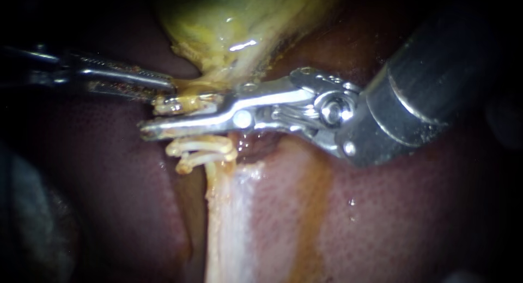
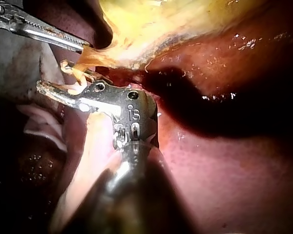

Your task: Clipping third clip left tube

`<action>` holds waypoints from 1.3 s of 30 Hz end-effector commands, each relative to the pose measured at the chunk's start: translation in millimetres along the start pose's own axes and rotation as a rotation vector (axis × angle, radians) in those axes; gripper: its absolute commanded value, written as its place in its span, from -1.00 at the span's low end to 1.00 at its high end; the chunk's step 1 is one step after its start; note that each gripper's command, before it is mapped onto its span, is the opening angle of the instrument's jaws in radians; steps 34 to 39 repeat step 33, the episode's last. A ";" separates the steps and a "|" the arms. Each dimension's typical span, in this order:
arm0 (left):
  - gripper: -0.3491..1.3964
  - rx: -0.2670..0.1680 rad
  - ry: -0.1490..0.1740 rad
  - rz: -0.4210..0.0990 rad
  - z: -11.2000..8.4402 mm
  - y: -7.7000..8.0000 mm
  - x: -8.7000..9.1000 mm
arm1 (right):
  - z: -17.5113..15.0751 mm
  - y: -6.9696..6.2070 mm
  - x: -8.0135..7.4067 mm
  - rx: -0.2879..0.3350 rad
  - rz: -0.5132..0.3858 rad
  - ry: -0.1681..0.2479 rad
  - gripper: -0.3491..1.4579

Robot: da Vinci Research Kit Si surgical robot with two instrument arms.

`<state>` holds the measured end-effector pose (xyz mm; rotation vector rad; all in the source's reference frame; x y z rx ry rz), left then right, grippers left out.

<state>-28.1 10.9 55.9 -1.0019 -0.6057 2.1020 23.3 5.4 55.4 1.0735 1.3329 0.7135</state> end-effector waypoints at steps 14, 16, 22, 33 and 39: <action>-1.00 0.000 0.000 0.000 0.0 0.0 0.0 | -1.5 0.4 -0.3 -0.012 0.159 0.008 -1.00; -1.00 0.000 0.000 0.000 0.0 0.0 0.0 | -1.7 0.3 -0.3 -0.025 0.160 0.011 -1.00; -1.00 0.000 0.000 0.000 0.0 0.0 0.0 | -1.7 0.4 -0.4 -0.027 0.159 0.009 -1.00; -1.00 0.001 0.000 0.000 0.2 -0.1 0.0 | -1.8 0.7 -0.6 -0.028 0.164 0.009 -1.00; -1.00 0.001 0.000 0.000 0.2 -0.1 0.0 | -1.8 0.7 -0.6 -0.028 0.164 0.009 -1.00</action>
